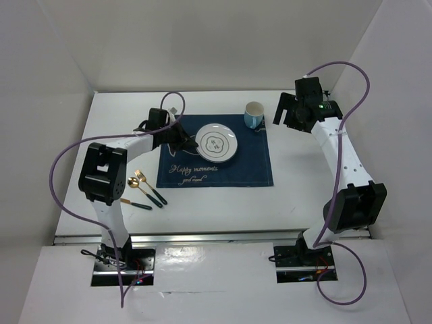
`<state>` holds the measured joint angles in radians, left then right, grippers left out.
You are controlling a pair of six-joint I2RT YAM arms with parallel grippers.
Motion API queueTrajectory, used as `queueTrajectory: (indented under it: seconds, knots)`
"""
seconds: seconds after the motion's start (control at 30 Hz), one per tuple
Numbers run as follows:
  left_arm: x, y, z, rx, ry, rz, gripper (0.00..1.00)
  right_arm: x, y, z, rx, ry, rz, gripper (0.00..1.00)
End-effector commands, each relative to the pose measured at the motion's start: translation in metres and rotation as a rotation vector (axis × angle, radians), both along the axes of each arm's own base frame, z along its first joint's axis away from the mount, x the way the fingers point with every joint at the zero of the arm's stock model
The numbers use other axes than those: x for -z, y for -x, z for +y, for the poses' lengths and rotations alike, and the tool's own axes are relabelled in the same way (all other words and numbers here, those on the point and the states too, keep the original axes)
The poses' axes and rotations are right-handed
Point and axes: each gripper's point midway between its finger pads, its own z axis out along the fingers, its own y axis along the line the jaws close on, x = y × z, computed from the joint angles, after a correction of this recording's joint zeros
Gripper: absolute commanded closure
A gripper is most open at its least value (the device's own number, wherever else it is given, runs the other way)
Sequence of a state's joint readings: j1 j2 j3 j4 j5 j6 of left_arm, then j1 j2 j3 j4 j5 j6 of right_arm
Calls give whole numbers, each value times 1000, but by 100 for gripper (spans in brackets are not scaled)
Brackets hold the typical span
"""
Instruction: Set the dinner table for one person
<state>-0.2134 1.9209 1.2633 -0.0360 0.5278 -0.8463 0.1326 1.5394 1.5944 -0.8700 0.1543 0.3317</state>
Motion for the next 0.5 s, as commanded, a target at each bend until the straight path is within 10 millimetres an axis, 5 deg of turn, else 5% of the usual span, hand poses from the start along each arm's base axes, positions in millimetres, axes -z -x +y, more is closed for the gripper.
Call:
queueTrajectory:
  seconds: [0.0,0.13,0.37,0.47]
  knots:
    - [-19,-9,-11,35,64,-46,100,-13,9,-5,23,0,-27,8]
    - [4,-9,-12,50,9,16,99,-12,6,-5,23,0,-25,8]
    - [16,-9,-2,22,-167,62,32,-15,7,-5,23,0,-27,8]
    - [6,-9,-1,29,-206,51,19,-15,7,-1,-3,-11,-24,8]
